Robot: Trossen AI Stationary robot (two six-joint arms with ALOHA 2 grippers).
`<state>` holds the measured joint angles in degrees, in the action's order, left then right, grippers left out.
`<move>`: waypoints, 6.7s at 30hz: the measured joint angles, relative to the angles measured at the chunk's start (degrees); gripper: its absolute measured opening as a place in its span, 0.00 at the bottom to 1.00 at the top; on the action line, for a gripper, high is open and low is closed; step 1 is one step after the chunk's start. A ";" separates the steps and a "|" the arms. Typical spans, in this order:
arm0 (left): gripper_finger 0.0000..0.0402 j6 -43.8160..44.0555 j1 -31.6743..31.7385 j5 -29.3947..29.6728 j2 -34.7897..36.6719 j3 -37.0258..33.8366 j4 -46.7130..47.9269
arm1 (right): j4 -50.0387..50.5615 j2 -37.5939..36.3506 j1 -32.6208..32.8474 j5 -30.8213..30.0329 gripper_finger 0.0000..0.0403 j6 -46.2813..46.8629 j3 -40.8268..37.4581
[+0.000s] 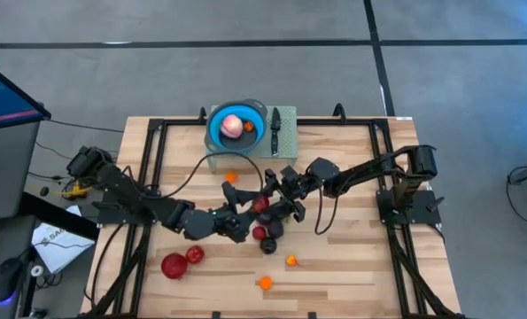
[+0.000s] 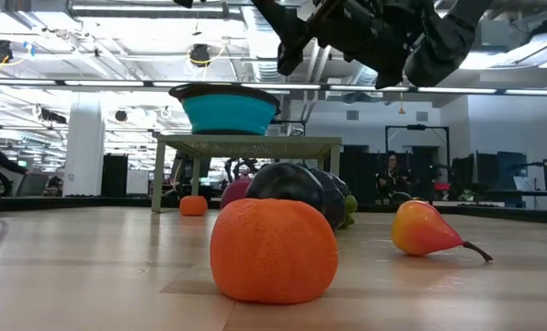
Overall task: Pick & Place Fruit
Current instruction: Put the red pomegranate into the blue strainer bowl, then put the red apple into the blue strainer bowl
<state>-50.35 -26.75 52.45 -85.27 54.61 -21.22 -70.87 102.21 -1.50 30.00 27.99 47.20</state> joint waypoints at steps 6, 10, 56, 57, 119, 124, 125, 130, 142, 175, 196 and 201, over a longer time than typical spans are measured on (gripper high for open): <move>0.61 0.15 0.16 -2.94 0.00 0.00 -0.16 | 0.12 0.00 0.02 0.09 0.53 0.13 0.00; 0.55 0.22 0.16 -2.87 0.00 0.00 -0.19 | 0.13 0.00 0.02 0.13 0.53 0.13 0.00; 0.51 72.23 39.07 -49.93 10.20 33.62 87.18 | 28.38 0.04 8.51 -6.65 0.71 -4.64 -0.02; 0.51 70.20 41.33 -49.91 8.92 35.42 88.78 | 28.52 0.04 8.76 -7.65 0.71 -4.68 -0.02; 0.70 54.82 60.74 -45.08 -8.66 35.34 85.00 | 28.46 0.01 8.83 -9.34 0.71 -4.43 -0.01; 0.71 53.99 60.74 -43.96 -8.53 35.34 84.28 | 28.46 0.00 8.83 -9.33 0.71 -4.44 -0.02; 0.71 53.99 60.76 -43.90 -8.27 35.30 84.23 | 28.46 0.00 8.83 -9.33 0.71 -4.44 -0.02; 0.71 53.97 60.79 -43.61 -5.76 35.30 83.29 | 28.46 0.00 8.83 -9.35 0.71 -4.44 -0.01; 0.71 51.87 59.54 -42.70 4.19 35.32 81.16 | 28.48 0.00 8.81 -9.35 0.71 -4.44 -0.02; 0.71 75.22 -5.33 -11.85 13.65 -9.07 32.63 | 75.65 -28.40 10.33 -30.55 0.71 -20.59 0.00; 0.71 115.80 -12.46 -44.13 7.04 -9.22 58.82 | 62.04 -15.20 9.62 -31.69 0.71 -19.52 0.00; 0.71 119.21 -13.13 -46.95 6.62 -11.26 58.80 | 62.04 -14.66 9.79 -31.54 0.71 -18.96 -0.01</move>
<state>68.86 -39.88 5.50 -78.65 43.35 37.58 -8.83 87.55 8.29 -1.54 9.03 47.19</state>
